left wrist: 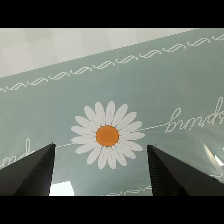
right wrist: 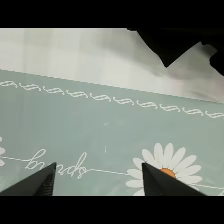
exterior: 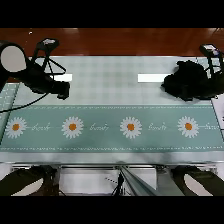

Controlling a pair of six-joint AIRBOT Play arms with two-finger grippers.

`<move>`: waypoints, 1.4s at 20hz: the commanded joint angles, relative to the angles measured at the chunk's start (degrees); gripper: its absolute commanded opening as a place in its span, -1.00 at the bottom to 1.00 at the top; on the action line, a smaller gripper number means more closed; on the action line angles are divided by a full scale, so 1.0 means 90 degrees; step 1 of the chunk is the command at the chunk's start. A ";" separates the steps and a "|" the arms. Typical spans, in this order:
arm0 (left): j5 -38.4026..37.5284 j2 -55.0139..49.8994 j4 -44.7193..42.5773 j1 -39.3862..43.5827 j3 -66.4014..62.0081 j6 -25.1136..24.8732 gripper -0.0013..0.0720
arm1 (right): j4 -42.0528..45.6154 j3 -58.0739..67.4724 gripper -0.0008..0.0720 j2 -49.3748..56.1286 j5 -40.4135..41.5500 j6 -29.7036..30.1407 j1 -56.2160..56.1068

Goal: Fold the shirts.

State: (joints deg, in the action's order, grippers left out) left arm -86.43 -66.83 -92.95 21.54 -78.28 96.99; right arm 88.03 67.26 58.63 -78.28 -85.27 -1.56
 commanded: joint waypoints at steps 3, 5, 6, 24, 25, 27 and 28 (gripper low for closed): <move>0.0002 -0.0005 0.0000 0.0002 -0.0007 -0.0002 0.90 | -0.0002 0.0005 0.72 0.0002 -0.0002 -0.0002 -0.0005; 0.0002 -0.0005 0.0000 0.0002 -0.0007 -0.0002 0.90 | -0.0002 0.0005 0.72 0.0000 -0.0002 0.0000 -0.0005; 0.0000 -0.0005 0.0000 0.0002 -0.0007 -0.0002 0.90 | -0.0002 0.0005 0.72 0.0000 -0.0002 -0.0002 -0.0005; 0.0338 -0.0228 -0.0002 0.0000 -0.0007 -0.0143 0.90 | -0.0129 0.0005 0.72 0.0002 0.0483 -0.0012 -0.0005; 0.0369 -0.0313 -0.0002 0.0000 -0.0007 -0.0143 0.90 | -0.0126 0.0005 0.72 0.0002 0.0799 -0.0010 -0.0005; 0.0369 -0.0498 -0.0005 -0.0002 -0.0007 -0.0143 0.90 | 0.0202 0.0005 0.71 0.0012 0.1943 -0.0036 -0.0002; 0.0369 -0.0593 -0.0005 -0.0005 -0.0007 -0.0143 0.90 | 0.0874 0.0005 0.69 0.0041 0.2676 -0.0410 -0.0002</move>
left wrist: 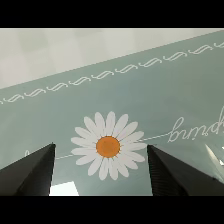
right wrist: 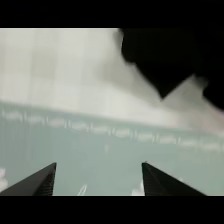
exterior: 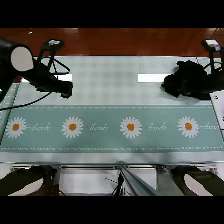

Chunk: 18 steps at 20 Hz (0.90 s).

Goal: Fold the shirts.

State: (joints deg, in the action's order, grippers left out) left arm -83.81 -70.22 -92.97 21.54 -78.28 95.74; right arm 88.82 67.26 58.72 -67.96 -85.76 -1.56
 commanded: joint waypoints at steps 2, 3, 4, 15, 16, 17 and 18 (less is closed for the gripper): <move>0.0075 -0.0406 -0.0002 -0.0005 -0.0007 -0.0007 0.90 | 0.2963 0.0005 0.67 0.0206 0.2647 -0.2040 0.0041; 0.0078 -0.0486 -0.0002 -0.0005 -0.0007 -0.0010 0.90 | 0.3793 0.0007 0.67 0.0364 0.3004 -0.2815 0.0165; 0.0078 -0.0544 -0.0002 -0.0005 -0.0010 -0.0010 0.90 | 0.4267 0.0007 0.67 0.0585 0.3293 -0.3361 0.0393; 0.0075 -0.0593 0.0002 0.0002 -0.0015 -0.0005 0.90 | -0.0049 0.0032 0.72 0.3395 0.4641 -0.3395 0.2421; 0.0073 -0.0593 0.0002 0.0002 -0.0015 -0.0005 0.90 | -0.0180 0.0032 0.72 0.3526 0.4845 -0.3395 0.2407; 0.0073 -0.0593 0.0002 0.0002 -0.0015 -0.0005 0.90 | -0.0313 0.0032 0.72 0.3660 0.5015 -0.3395 0.2370; 0.0073 -0.0593 0.0002 0.0002 -0.0015 -0.0005 0.90 | -0.0457 0.0032 0.72 0.3801 0.5183 -0.3395 0.2327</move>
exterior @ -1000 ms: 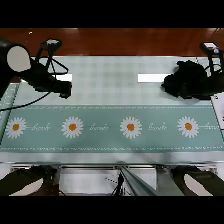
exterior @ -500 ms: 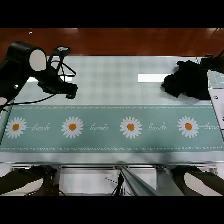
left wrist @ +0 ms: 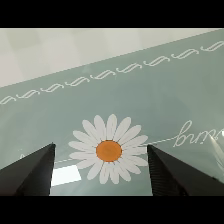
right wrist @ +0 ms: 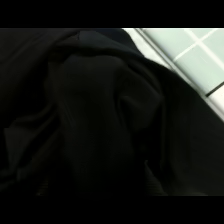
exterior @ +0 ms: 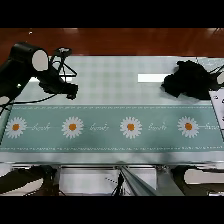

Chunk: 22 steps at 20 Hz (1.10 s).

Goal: Fold the shirts.

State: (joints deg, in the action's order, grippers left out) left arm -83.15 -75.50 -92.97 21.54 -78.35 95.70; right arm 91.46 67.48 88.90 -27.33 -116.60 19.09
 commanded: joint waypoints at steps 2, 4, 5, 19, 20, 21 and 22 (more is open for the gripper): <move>-0.0002 -0.0005 0.0002 0.0002 -0.0007 0.0000 0.90 | -0.0916 0.0007 0.66 0.0680 0.0911 0.0032 -0.0063; 0.0000 -0.0005 0.0002 0.0002 -0.0007 -0.0002 0.90 | -0.1003 0.0007 0.18 0.0799 0.0918 0.0032 -0.0182; -0.0002 -0.0002 0.0002 0.0002 -0.0007 -0.0002 0.90 | -0.1047 0.0007 -0.52 0.0787 0.0840 0.0029 -0.0216; -0.1192 0.1076 0.0024 0.0002 -0.3954 -0.0243 0.90 | -0.1843 0.0007 -0.92 -0.5302 0.0401 0.2392 -0.2540; -0.1192 0.1214 0.0022 0.0002 -0.4262 -0.0243 0.90 | -0.1858 0.0007 -0.92 -0.5666 0.0330 0.2370 -0.2752; -0.1190 0.1377 0.0024 0.0002 -0.4469 -0.0243 0.90 | -0.1928 0.0007 -0.92 -0.5938 0.0209 0.2368 -0.2929; -0.1158 0.1598 0.0022 0.0002 -0.4527 -0.0240 0.90 | -0.1999 0.0007 -0.92 -0.6149 0.0017 0.2365 -0.3094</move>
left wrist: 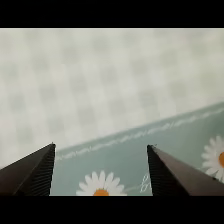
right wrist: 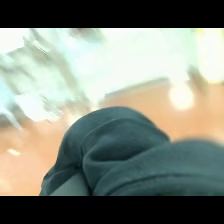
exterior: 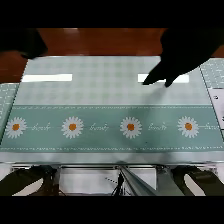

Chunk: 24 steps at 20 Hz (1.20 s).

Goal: Fold the shirts.

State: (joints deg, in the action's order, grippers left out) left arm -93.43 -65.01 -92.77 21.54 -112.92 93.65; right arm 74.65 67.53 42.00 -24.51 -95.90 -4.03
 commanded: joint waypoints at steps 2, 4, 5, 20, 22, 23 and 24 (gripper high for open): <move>-0.0032 0.0794 0.0000 0.0002 -0.0682 -0.0012 0.90 | -0.0143 0.0002 -0.92 -0.1120 -0.0918 0.0068 -0.0850; -0.0032 0.1015 0.0000 0.0002 -0.0680 -0.0010 0.90 | -0.0141 0.0002 -0.92 -0.0986 -0.1603 0.0070 -0.1141; -0.0032 0.1056 0.0000 0.0002 -0.0680 -0.0010 0.90 | -0.0143 0.0002 -0.92 -0.0818 -0.1863 0.0070 -0.1309; -0.0027 0.0991 0.0121 0.0002 0.1739 0.0248 0.89 | -0.0233 0.0002 0.52 0.3939 -0.0993 0.0097 -0.4762; -0.0015 0.0991 0.0121 0.0002 0.2295 0.0228 0.89 | -0.0138 0.0002 0.52 0.3470 -0.1202 0.0243 -0.4187; -0.0005 0.0991 0.0121 -0.0005 0.2652 0.0228 0.89 | 0.0104 0.0002 0.52 0.3162 -0.1411 0.0240 -0.3832; -0.0005 0.0993 0.0143 -0.0002 0.3014 0.0228 0.89 | 0.0481 0.0002 0.52 0.2805 -0.1744 0.0238 -0.3422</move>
State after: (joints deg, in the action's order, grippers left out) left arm -93.45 -56.07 -91.68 21.54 -92.84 95.77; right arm 74.15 67.53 71.72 -35.70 -94.41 -40.97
